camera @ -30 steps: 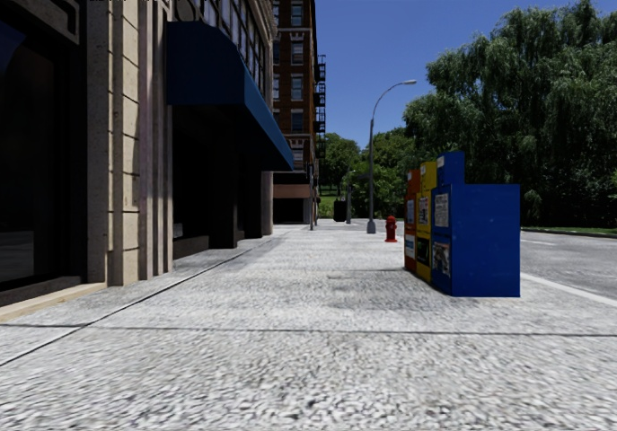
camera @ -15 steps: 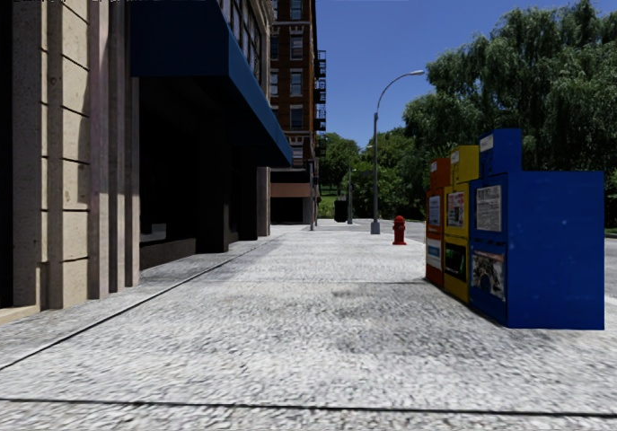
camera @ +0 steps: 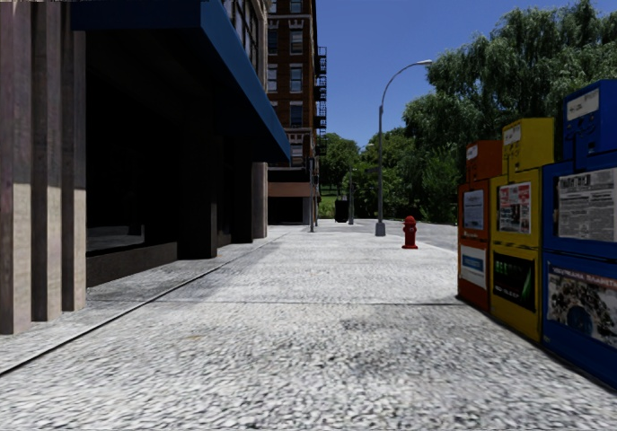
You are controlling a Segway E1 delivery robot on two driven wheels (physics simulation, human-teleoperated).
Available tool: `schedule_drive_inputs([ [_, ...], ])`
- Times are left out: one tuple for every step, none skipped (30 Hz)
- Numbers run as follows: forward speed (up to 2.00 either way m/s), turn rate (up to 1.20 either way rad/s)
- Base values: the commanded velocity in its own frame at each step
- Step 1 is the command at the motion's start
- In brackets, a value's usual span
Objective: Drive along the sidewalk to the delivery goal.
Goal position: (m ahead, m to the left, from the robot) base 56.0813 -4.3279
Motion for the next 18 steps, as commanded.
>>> schedule_drive_inputs([
  [1.89,0.00],
  [1.89,0.00],
  [1.89,0.00],
  [1.89,0.00],
  [1.89,0.00],
  [1.89,0.00],
  [1.89,0.00],
  [1.89,0.00],
  [1.89,0.00],
  [1.89,0.00],
  [1.89,0.00],
  [1.89,0.00],
  [1.89,0.00],
  [1.85,0.00],
  [1.83,0.00],
  [1.81,0.00],
  [1.80,0.00],
  [1.80,0.00],
])
